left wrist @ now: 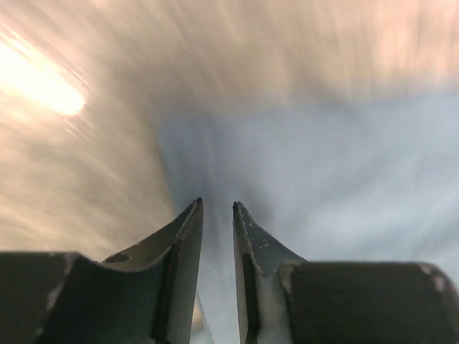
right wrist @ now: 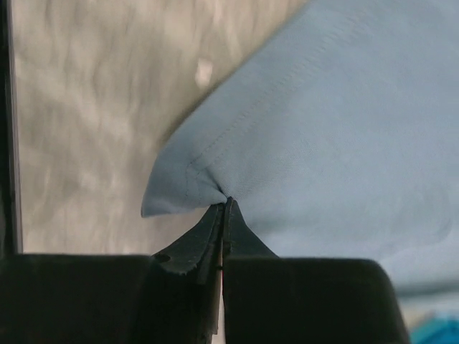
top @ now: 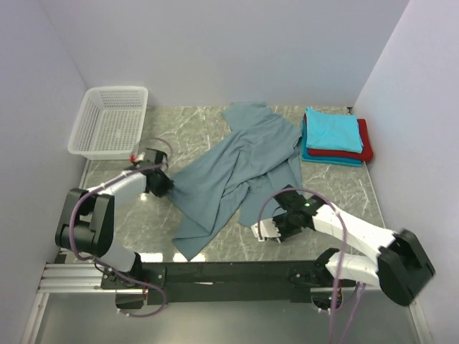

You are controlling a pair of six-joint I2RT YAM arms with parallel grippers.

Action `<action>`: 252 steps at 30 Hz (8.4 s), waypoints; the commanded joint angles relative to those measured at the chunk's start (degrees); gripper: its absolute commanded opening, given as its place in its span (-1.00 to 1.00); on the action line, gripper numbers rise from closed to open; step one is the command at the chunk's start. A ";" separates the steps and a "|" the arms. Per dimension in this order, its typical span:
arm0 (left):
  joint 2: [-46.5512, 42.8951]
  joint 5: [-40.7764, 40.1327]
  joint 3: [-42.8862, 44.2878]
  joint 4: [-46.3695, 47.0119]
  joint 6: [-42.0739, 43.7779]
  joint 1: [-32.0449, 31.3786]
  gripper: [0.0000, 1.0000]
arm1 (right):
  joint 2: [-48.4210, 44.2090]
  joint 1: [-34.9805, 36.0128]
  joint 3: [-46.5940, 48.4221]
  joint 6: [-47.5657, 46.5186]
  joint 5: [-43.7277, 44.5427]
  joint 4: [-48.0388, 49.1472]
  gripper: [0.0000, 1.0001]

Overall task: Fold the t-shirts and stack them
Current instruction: Flatten the tshirt out

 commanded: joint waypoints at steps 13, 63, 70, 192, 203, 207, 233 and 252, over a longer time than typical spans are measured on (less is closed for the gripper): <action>10.44 16.64 29.21 -0.88 15.98 9.72 -0.29 | -33.97 -30.83 -2.46 -13.61 17.88 -12.85 -0.66; 2.93 -0.37 8.50 -11.13 9.49 -3.37 -0.13 | 2.11 27.70 8.89 9.53 -14.09 -1.65 -1.00; 16.05 -0.80 17.05 -15.62 12.39 -3.82 -0.64 | -7.42 27.08 0.90 13.48 -11.65 0.79 -1.00; -42.85 -2.99 5.08 -20.39 5.41 -27.29 0.55 | -10.13 16.25 8.44 26.85 -8.92 -4.74 -0.22; -14.46 8.14 18.63 -4.99 30.49 -3.67 0.48 | 13.69 -25.38 30.30 42.08 -21.40 7.73 0.04; -11.99 6.48 18.56 -7.10 35.68 -2.94 0.31 | 30.69 -26.89 44.10 48.10 -20.90 6.08 -0.22; -30.71 4.81 0.80 -2.44 37.97 -3.12 0.33 | 42.33 -20.19 49.12 46.87 -1.54 -13.71 -0.72; -27.64 1.65 1.24 -2.71 38.32 -3.12 0.32 | 74.32 -24.69 99.24 61.03 -3.38 -6.50 -0.02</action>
